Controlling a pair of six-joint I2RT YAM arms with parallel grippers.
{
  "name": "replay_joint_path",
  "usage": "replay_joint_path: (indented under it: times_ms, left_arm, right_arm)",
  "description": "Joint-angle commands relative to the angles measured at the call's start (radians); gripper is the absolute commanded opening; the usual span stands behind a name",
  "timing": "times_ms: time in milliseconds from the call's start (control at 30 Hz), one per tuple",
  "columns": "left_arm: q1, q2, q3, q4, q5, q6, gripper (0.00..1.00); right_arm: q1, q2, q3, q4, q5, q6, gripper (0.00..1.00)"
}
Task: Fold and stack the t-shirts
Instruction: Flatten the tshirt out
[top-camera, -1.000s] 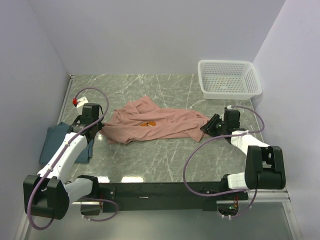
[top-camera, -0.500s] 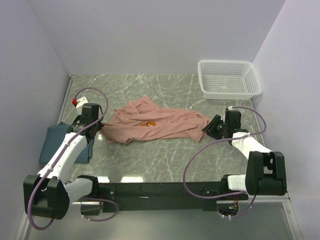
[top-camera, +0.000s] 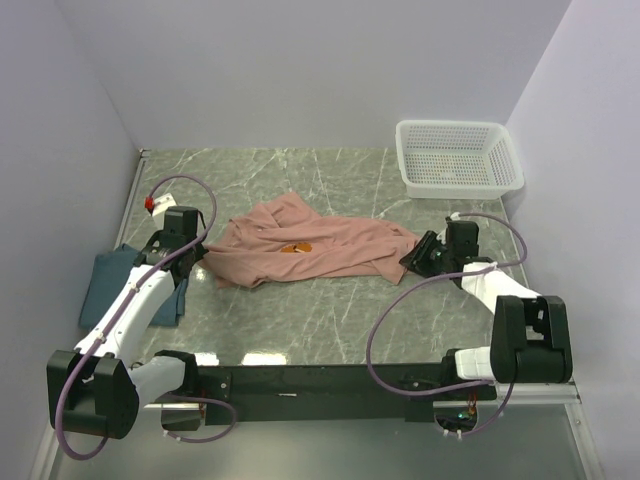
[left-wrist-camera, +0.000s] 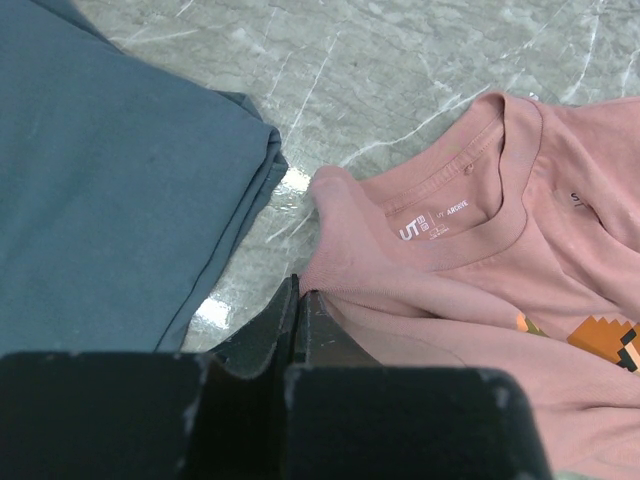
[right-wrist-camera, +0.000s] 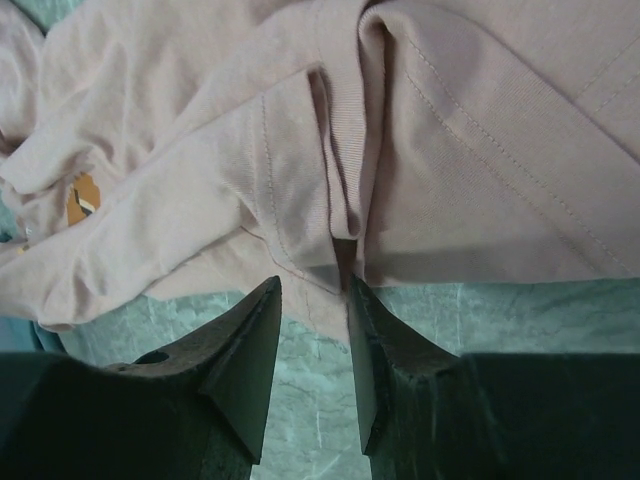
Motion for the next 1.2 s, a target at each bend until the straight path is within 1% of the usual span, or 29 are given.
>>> replay_joint_path:
  times_ms: [0,400,567,600,667,700,767,800,867,900,1033,1167]
  left_arm:
    - [0.006,-0.003,0.001,0.02,0.003,0.009,0.01]
    - [0.006,-0.005,-0.002,0.023,0.006,0.009,0.01]
    - [0.006,-0.005,-0.002,0.021,0.005,0.009,0.01]
    - [0.006,-0.005,0.0,0.021,0.005,0.009,0.01]
    - [0.006,-0.005,-0.002,0.021,0.005,0.009,0.01]
    - [0.006,-0.005,-0.002,0.02,0.002,0.011,0.01]
    - [0.006,-0.008,-0.002,0.018,0.003,0.011,0.01]
    - [0.006,-0.009,-0.002,0.018,0.003,0.011,0.01]
    - [0.007,-0.008,0.001,0.018,0.009,0.014,0.01]
    - [0.009,-0.006,0.006,0.016,0.008,0.014,0.01]
    - [0.036,0.003,0.018,0.013,0.011,0.014,0.01]
    - [0.065,0.011,0.038,-0.002,0.026,0.006,0.01]
  right_arm:
    - [0.011,0.03,0.002,0.052,-0.029,0.008,0.41]
    - [0.011,0.079,-0.004,0.073,-0.054,0.0,0.41]
    - [0.011,0.064,0.013,0.067,-0.051,-0.011,0.4]
    - [0.011,0.059,0.016,0.061,-0.045,-0.012,0.35]
    - [0.011,0.033,0.033,0.029,-0.033,-0.027,0.31]
    - [0.011,0.022,0.038,0.016,-0.022,-0.03,0.24]
    - [0.011,-0.018,0.058,-0.03,-0.01,-0.049,0.15]
    - [0.013,-0.033,0.065,-0.045,0.001,-0.055,0.08]
    - [0.011,-0.085,0.091,-0.103,0.039,-0.075,0.02]
    - [0.011,-0.122,0.101,-0.125,0.053,-0.083,0.0]
    - [0.01,-0.217,0.171,-0.229,0.124,-0.107,0.0]
    - [0.01,-0.311,0.229,-0.292,0.182,-0.124,0.0]
